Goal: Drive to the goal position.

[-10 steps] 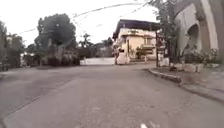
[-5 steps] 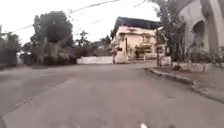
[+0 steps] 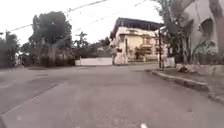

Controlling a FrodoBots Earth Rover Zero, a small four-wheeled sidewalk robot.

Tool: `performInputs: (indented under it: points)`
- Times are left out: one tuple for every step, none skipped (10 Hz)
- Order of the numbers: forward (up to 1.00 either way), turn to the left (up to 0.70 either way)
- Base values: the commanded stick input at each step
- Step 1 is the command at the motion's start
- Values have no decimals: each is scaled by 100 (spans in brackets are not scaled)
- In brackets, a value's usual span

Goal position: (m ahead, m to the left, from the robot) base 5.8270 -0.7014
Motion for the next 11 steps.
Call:
performInputs:
  points:
    - [100,0]
    - [100,0]
    - [100,0]
    - [100,0]
    - [100,0]
    - [100,0]
    - [100,0]
    - [100,0]
    - [100,0]
    - [100,0]
    - [100,0]
